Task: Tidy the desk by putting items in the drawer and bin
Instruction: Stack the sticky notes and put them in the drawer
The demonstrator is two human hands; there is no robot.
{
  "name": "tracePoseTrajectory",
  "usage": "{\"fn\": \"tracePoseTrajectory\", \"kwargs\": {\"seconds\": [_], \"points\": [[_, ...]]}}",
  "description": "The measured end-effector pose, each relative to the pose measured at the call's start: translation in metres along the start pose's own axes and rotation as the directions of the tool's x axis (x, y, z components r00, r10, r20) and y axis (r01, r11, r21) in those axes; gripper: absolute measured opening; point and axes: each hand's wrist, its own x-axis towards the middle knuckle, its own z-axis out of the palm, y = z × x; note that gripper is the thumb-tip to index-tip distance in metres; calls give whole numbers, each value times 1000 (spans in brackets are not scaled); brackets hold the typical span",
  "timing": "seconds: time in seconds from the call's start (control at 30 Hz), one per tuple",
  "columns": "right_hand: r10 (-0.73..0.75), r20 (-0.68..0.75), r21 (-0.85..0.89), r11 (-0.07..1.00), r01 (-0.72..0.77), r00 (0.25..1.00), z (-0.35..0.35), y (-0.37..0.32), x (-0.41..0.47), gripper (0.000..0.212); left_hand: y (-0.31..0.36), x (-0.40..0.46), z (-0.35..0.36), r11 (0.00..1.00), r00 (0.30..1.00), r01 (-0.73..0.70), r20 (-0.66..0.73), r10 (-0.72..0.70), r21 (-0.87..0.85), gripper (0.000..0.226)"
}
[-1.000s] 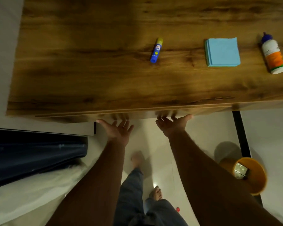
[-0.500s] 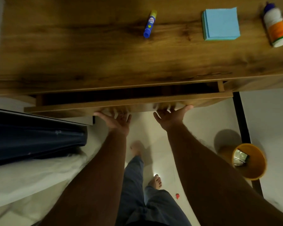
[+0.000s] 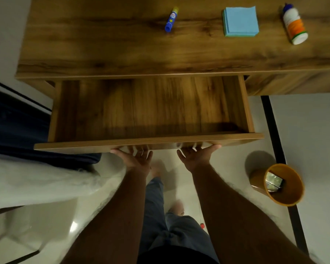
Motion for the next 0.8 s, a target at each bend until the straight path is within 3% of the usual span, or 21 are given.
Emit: {"fn": "tracePoseTrajectory", "kwargs": {"seconds": [0.27, 0.43, 0.5, 0.6, 0.7, 0.8], "points": [[-10, -31, -161, 987, 5, 999, -62, 7, -23, 101, -10, -45, -40, 993, 998, -1, -57, 8, 121, 89], [-38, -79, -426, 905, 1, 996, -79, -16, -45, 72, -27, -75, -39, 949, 994, 103, -54, -91, 298, 92], [-71, -34, -606, 795, 36, 997, -84, -29, -58, 55, -44, -100, -29, 896, 989, 131, 0, -145, 425, 82], [-144, 107, -821, 545, 169, 984, -84, -44, -91, 32, -71, -144, -9, 770, 962, 133, 105, -252, 624, 56], [-179, 271, -873, 368, 320, 946, -76, -60, -125, 30, -87, -175, 28, 614, 927, -49, 265, -265, 788, 39], [-243, 358, -858, 296, 421, 901, -61, -83, -150, 29, -86, -191, 74, 550, 901, -191, 368, -230, 813, 33]]}}
